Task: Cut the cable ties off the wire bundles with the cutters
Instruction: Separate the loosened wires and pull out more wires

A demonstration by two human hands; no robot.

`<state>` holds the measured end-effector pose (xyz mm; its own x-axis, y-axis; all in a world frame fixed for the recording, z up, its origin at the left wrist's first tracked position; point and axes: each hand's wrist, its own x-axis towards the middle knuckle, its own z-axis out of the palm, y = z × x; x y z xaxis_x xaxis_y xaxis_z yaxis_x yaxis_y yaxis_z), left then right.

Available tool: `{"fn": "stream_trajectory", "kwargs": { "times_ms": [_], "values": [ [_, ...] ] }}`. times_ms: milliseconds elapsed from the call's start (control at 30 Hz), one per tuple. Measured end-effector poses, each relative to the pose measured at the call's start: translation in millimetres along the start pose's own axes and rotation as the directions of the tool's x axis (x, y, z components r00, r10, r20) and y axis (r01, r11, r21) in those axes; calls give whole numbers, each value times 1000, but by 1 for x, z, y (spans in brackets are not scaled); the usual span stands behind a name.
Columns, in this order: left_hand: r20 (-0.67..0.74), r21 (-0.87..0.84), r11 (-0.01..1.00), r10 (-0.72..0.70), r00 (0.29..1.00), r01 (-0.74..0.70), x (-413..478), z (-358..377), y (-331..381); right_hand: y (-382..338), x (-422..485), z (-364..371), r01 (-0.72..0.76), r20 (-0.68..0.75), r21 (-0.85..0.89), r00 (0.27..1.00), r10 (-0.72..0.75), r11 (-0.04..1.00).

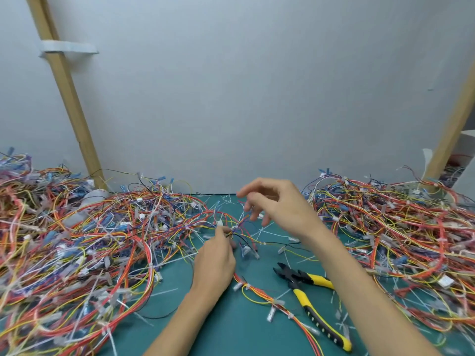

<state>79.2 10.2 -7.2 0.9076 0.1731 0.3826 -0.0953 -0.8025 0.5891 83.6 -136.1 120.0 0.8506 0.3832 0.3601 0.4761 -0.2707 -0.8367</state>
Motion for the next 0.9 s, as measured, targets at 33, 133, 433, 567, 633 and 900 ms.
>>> {"fn": "stream_trajectory", "kwargs": {
  "times_ms": [33, 133, 433, 567, 633, 900],
  "values": [
    [-16, -53, 999, -8, 1000, 7, 1, 0, -1, 3, 2, 2, -33, 46, -19, 998, 34, 999],
    [-37, -281, 957, -84, 996, 70, 2, -2, 4, 25, -3, 8, -157, 134, -168, 974, 180, 973],
    [117, -861, 458, -243, 963, 220, 27, -60, 61, 37, -2, -18, -202, 125, -121, 968, 217, 972],
    [191, -934, 264, -206, 960, 242, 42, -83, 88, 19, -2, -33, -83, -56, -6, 995, 83, 997],
    [290, -938, 151, -156, 944, 313, 51, -89, 99, 9, -2, -37, 31, -144, 6, 989, -30, 1000],
    [260, -891, 393, 27, 965, 229, 64, -75, 121, 6, 3, -44, 120, -121, 156, 987, -102, 980]
  ]
}}
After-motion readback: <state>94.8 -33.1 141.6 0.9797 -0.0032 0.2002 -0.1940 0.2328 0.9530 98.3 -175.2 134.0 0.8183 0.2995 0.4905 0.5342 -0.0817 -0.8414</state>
